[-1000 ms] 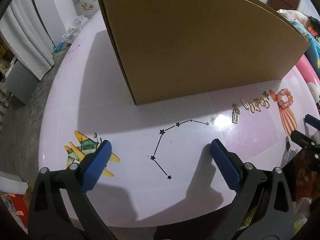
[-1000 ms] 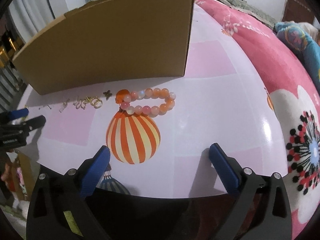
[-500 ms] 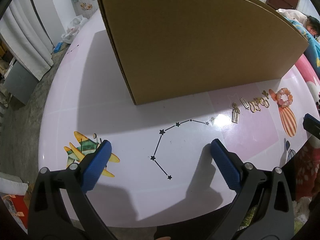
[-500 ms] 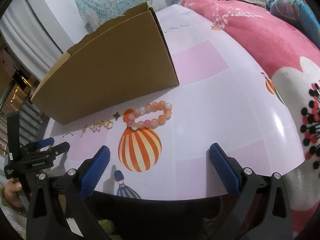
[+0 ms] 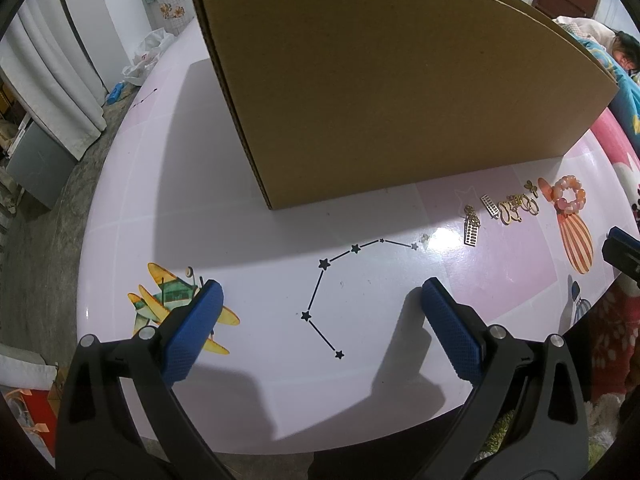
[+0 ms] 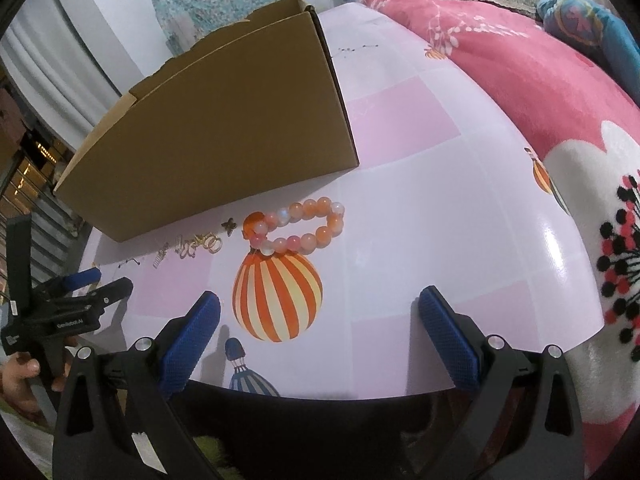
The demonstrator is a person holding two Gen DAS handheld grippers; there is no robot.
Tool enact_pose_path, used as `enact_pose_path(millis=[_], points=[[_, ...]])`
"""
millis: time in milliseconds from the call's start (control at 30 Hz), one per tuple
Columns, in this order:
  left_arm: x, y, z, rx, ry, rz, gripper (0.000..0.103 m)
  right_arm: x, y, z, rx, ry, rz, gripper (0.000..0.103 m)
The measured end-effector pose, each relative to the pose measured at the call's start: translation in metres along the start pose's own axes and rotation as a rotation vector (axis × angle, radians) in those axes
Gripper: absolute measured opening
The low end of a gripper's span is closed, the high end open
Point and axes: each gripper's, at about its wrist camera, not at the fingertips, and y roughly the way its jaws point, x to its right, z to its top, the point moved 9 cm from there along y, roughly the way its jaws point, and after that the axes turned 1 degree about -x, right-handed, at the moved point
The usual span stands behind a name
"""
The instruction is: Organize jewelry
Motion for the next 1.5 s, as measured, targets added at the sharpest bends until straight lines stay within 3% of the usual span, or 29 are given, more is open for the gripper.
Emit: enact_pose_path(millis=[533, 1500], points=[[0.0011, -0.0006, 0.0000, 0.002, 0.001, 0.000, 0.096, 0.0021, -0.0020, 0.0034, -0.023, 0.064, 0.024, 0.097], [0.0013, -0.0014, -0.0001, 0.005, 0.002, 0.001, 0.096, 0.0003, -0.0036, 0.0017, -0.034, 0.055, 0.047, 0.097]])
